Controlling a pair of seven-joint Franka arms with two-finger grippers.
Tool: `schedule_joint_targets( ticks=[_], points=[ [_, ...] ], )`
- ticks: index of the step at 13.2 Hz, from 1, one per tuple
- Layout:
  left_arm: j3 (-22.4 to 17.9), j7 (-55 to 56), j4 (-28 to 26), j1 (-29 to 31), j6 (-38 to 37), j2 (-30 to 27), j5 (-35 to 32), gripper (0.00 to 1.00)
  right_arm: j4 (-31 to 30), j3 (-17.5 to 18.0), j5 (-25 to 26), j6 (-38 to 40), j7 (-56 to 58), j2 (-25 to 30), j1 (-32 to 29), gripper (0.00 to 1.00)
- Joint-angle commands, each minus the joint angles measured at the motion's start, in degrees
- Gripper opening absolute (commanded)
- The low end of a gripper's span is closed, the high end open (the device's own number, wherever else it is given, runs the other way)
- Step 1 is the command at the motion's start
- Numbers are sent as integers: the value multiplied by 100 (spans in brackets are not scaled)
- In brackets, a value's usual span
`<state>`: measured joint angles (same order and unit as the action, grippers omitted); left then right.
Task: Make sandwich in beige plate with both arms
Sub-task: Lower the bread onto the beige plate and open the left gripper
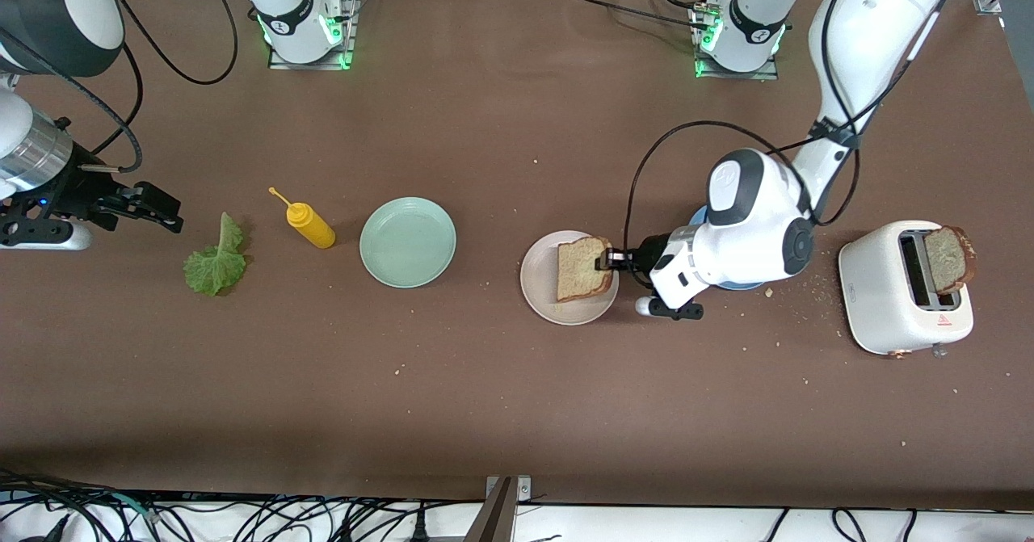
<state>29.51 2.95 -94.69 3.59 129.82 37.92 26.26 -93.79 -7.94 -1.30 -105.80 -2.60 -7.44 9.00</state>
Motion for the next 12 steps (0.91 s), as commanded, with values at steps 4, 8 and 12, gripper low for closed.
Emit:
schedule_joint_targets(
  ticks=[4, 8, 12],
  points=[
    [-6, -559, 179, -288, 456, 426, 361, 0, 80, 20, -10, 15, 22, -47, -48, 100],
    [-6, -699, 118, -306, 448, 418, 459, 0, 80, 20, -10, -2, 14, -47, -65, 100],
    [-6, -1016, 74, -297, 448, 479, 476, 74, 80, 20, -10, -2, 14, -47, -74, 100]
  ],
)
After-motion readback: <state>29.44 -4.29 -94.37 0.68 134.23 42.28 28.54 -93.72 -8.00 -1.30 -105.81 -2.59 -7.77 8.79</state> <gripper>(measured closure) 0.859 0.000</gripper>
